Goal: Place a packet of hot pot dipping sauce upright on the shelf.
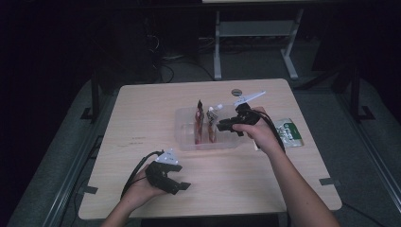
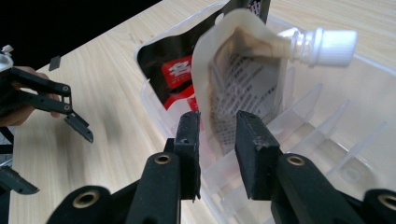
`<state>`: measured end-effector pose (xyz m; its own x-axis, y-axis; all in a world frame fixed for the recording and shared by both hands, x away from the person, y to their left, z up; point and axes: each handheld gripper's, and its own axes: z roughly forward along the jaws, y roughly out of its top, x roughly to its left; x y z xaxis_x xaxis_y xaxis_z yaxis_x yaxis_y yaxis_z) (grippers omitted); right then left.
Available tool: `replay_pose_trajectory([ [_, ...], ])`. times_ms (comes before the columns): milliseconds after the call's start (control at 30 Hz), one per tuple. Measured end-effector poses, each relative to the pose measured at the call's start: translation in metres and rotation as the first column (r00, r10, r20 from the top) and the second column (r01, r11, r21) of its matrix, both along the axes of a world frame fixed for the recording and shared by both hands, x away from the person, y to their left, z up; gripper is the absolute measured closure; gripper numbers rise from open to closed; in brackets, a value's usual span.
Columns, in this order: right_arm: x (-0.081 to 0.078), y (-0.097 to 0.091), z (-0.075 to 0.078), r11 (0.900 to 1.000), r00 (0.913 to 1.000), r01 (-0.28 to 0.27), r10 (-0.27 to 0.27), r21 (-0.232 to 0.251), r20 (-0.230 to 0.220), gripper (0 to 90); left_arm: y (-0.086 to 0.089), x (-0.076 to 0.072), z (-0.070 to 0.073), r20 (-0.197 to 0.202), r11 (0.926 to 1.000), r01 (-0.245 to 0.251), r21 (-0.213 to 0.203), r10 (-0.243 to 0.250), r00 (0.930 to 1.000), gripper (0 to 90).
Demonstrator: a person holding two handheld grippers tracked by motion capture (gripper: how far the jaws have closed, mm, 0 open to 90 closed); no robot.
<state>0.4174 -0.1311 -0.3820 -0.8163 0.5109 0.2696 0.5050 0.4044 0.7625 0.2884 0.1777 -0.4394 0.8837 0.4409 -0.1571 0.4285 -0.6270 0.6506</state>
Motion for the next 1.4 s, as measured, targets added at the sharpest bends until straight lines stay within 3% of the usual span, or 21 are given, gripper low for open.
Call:
replay_pose_trajectory([
  [67,-0.005,-0.001,0.000,1.0000,1.0000,0.004,-0.004,-0.005,0.000,67.8,0.000,0.000,0.000,0.000,1.0000,0.001,0.001,-0.001,1.0000,24.1],
  [100,-0.008,-0.003,0.000,0.9998,0.9998,-0.003,0.003,-0.021,0.021,67.3,0.000,0.000,0.000,0.000,1.0000,0.001,0.002,-0.001,1.0000,24.1],
  [267,-0.021,-0.008,0.002,1.0000,0.9994,-0.009,0.009,-0.004,0.032,65.6,0.000,0.000,0.000,-0.003,1.0000,-0.006,-0.004,0.006,1.0000,24.1],
  [433,-0.036,-0.011,0.003,0.9992,0.9987,-0.020,0.021,-0.036,0.045,64.5,-0.001,-0.001,0.000,0.001,1.0000,-0.002,-0.002,0.002,1.0000,24.1],
  [833,-0.067,-0.026,-0.013,0.9946,0.9984,-0.024,0.029,-0.101,0.048,67.4,-0.002,-0.001,-0.001,-0.004,1.0000,-0.003,-0.006,0.003,1.0000,24.1],
  [1167,-0.076,-0.049,-0.021,0.9925,0.9997,-0.012,0.014,-0.122,0.022,89.7,0.000,-0.001,-0.001,-0.002,1.0000,0.001,-0.004,-0.001,1.0000,24.1],
  [1267,-0.072,-0.063,-0.020,0.9937,0.9996,0.028,-0.028,-0.109,0.004,90.0,0.000,-0.001,-0.001,-0.003,1.0000,0.002,-0.004,-0.002,1.0000,24.1],
  [1400,-0.068,-0.071,-0.019,0.9926,0.9987,0.050,-0.049,-0.111,0.012,90.0,0.001,0.000,-0.001,-0.005,0.9999,0.011,0.007,-0.011,0.9999,24.1],
])
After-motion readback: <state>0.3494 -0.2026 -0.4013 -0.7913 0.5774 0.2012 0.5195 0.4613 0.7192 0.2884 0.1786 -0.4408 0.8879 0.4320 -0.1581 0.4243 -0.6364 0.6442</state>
